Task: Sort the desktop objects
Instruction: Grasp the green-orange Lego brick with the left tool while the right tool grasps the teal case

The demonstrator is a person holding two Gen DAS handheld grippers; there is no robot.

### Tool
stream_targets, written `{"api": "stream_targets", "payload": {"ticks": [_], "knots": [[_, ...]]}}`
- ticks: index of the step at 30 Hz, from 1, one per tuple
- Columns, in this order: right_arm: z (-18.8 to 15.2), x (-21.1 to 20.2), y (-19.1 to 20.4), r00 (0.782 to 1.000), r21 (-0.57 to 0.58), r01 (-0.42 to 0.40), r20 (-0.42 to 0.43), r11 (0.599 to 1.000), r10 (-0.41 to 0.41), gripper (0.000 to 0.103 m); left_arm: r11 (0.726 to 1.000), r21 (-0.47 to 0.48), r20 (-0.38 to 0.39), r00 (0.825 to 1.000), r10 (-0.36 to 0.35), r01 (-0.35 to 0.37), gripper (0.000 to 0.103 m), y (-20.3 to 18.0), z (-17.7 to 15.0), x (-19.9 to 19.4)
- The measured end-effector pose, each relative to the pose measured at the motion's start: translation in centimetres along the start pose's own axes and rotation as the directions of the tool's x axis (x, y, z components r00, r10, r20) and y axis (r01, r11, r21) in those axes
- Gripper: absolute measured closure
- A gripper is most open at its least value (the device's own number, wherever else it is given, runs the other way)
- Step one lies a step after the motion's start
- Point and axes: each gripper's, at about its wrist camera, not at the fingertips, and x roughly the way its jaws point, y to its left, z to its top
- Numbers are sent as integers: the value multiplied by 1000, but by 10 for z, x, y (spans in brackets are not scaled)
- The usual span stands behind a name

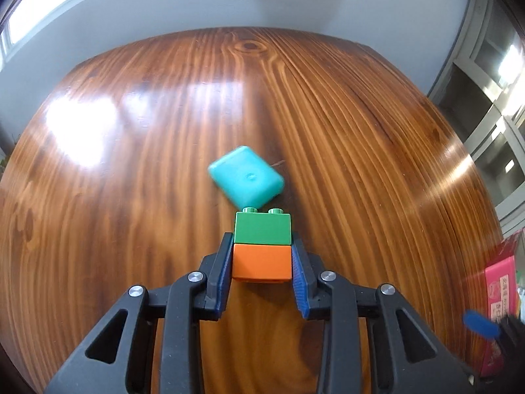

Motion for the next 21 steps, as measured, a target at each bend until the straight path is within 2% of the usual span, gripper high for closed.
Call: {"api": "stream_targets", "payload": {"ticks": [3, 7, 12, 17, 21], "knots": [[29, 14, 18, 999, -32, -35, 17, 999, 36, 33, 1000, -24, 18, 1000, 15, -15, 68, 17, -5, -12], [67, 39, 44, 997, -87, -72, 31, 994, 75, 33, 997, -70, 5, 999, 35, -35, 68, 47, -13, -17], [110, 71, 81, 995, -157, -90, 37, 983, 97, 33, 991, -121, 15, 998, 63, -60, 68, 74, -17, -21], [132, 100, 108, 995, -228, -97, 5, 969, 101, 33, 986, -157, 13, 998, 64, -61, 68, 88, -21, -23], [139, 118, 121, 997, -258, -73, -19, 963, 70, 33, 984, -172, 9, 999, 47, -45, 68, 91, -19, -18]]}}
